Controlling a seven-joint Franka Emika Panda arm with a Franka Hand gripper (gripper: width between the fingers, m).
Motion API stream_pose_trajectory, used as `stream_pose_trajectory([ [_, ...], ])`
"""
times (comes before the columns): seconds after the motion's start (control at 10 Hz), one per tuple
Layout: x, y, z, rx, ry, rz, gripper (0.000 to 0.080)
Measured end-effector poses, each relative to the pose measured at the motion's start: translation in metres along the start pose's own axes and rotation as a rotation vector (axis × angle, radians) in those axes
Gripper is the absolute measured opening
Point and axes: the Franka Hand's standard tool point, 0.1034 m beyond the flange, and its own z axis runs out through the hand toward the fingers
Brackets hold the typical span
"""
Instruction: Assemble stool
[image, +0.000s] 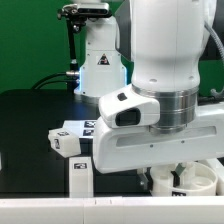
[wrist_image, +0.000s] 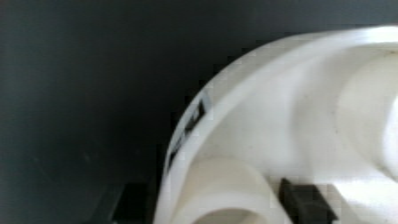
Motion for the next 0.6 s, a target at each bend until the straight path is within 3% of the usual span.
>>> stream_pose_trajectory([
  [0.5, 0.0063, 0.0011, -0.0007, -0.005, 0.003, 0.064, 0.0320],
  [0.6, 0.0062, 0.0011, -0.0005, -0.005, 0.003, 0.064, 0.0417],
])
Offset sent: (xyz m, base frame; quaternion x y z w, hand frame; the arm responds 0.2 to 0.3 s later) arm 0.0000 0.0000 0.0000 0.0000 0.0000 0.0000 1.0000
